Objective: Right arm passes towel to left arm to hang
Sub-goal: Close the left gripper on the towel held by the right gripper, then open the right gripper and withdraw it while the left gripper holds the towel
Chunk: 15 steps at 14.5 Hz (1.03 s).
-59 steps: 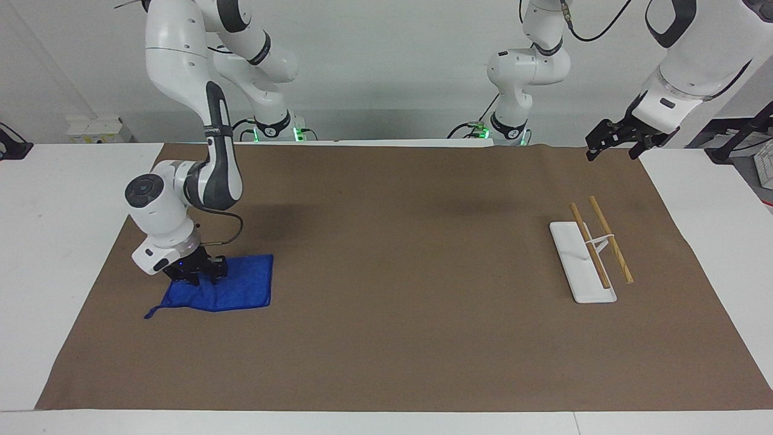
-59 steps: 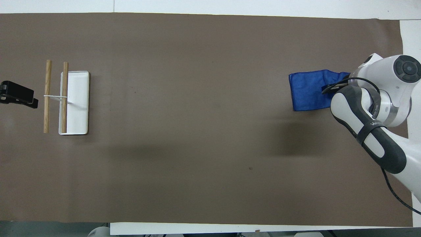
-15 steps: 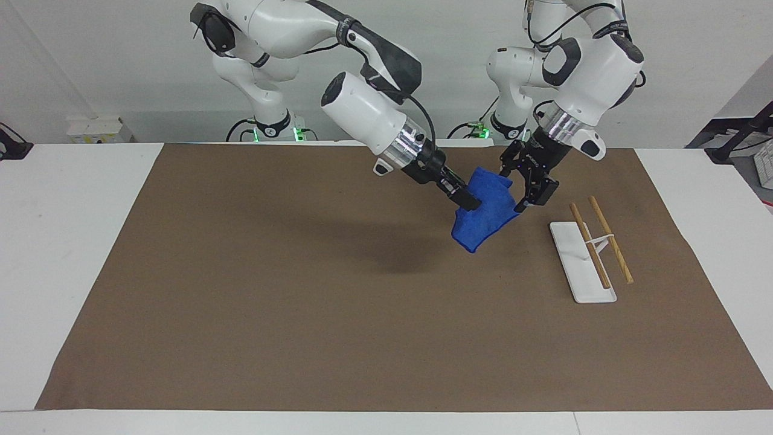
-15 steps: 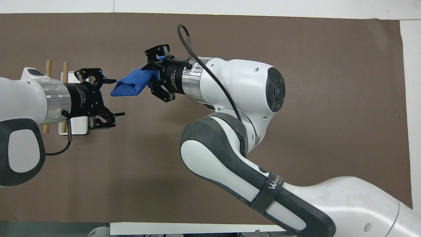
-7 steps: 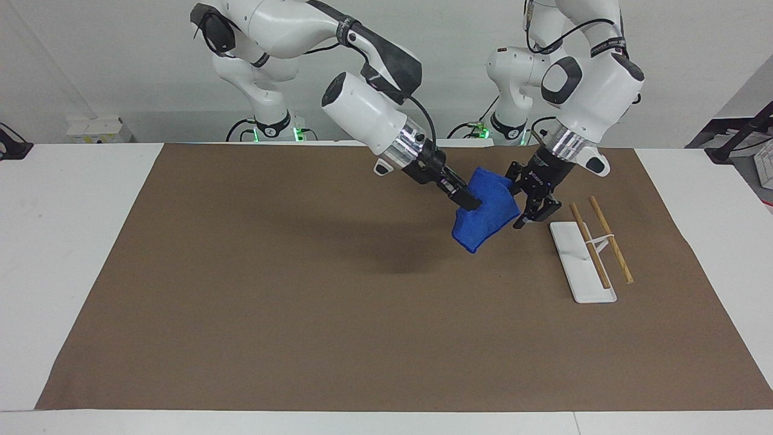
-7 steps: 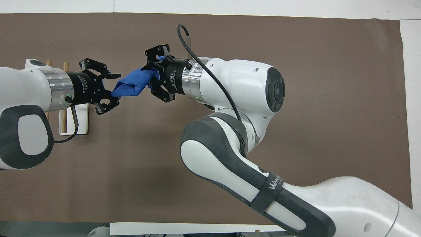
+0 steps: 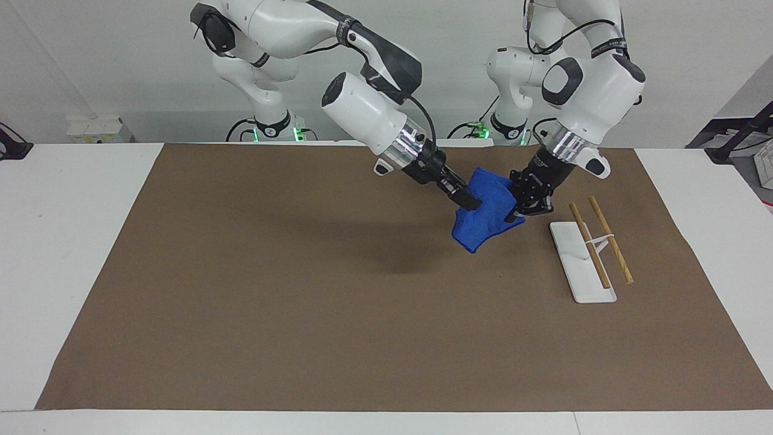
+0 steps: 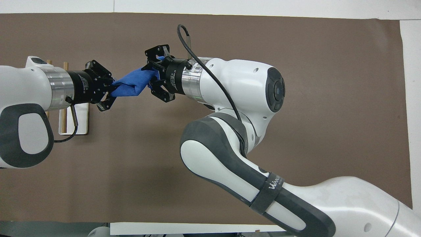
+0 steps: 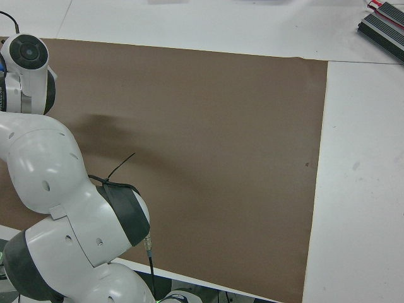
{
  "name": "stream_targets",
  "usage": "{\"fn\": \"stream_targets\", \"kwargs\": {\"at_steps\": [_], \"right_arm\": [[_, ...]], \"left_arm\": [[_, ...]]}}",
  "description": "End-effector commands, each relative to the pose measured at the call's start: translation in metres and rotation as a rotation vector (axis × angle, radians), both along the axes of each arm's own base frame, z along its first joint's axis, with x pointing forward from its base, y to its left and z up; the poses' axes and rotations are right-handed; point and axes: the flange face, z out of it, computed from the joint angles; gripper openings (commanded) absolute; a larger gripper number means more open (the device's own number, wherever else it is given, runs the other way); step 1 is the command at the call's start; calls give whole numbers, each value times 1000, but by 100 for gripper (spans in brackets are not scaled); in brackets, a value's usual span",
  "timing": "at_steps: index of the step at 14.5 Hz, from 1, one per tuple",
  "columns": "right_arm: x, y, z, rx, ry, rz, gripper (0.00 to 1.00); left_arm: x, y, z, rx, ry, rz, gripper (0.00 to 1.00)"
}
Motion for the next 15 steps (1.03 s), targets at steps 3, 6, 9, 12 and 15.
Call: {"fn": "stream_targets", "kwargs": {"at_steps": [3,6,9,12,15], "right_arm": [[1,1,0,17,2,-7,0],[3,-2,0,18,15,-13,81],[7,-7,1,9,4,-19,100],[8,-16,-6,-84,-104,42,100],[4,-40,-28,-253,-256,185,100]], "left_arm": [[8,5,9,-12,-9,-17,0],[12,5,11,-14,-15,-14,0],[15,4,15,-10,-28,-24,0],[28,20,22,11,-83,-78,0],[38,48,26,59,-164,-180,0]]}}
